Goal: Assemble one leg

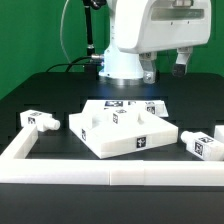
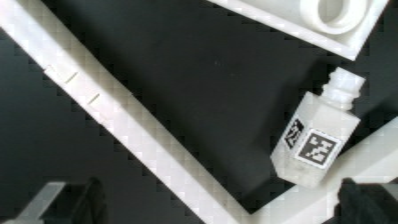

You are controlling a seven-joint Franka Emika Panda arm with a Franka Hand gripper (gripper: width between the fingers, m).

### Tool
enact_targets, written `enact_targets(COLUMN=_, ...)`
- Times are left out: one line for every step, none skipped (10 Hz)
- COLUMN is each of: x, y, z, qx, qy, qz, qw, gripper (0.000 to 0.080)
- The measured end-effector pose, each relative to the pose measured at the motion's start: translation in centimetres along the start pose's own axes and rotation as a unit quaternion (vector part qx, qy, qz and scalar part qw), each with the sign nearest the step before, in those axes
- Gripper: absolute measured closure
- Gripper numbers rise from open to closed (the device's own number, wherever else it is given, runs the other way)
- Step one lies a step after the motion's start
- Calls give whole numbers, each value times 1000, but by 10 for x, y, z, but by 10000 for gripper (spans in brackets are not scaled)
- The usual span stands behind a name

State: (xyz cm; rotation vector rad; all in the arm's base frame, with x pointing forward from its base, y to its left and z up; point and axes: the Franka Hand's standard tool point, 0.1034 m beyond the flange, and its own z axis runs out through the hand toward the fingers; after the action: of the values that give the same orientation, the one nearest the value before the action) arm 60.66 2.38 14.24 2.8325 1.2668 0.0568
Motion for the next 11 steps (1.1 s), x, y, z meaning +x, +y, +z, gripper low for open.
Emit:
enact_targets(x=0, y=0, z=0, qx=0, qy=0, qz=0, qw=1000, gripper=150)
enact_targets(x=0, y=0, z=0, qx=0, qy=0, qz=0, qw=1000, gripper=150)
enact_targets(x=0, y=0, z=0, qx=0, qy=0, qz=0, qw=1000, gripper=150)
enact_targets(x=0, y=0, z=0, qx=0, qy=0, qz=0, qw=1000, gripper=150)
enact_targets(x=0, y=0, z=0, qx=0, qy=0, qz=0, qw=1000, gripper=150)
enact_targets(x=-1, y=-1, z=0, qx=-1, qy=1, qz=9, qw=1000, gripper=150)
enact_targets(x=-7, y=-6, z=-1, qx=-1, qy=0, qz=30, qw=1000, gripper=150)
enact_targets(x=-18, y=-9, z=1, qx=-7, qy=4, qz=17, qw=1000, gripper=150)
enact_targets(x=-34, y=-14, z=5, qx=-9, qy=2, qz=-39, qw=999, gripper=150)
enact_targets(x=-46, y=-18, z=9, qx=-3, qy=-4, qz=-94, qw=996, gripper=150)
enact_targets(x=-49, y=-22, z=12, qx=2, qy=-6, qz=-89, qw=996, gripper=150)
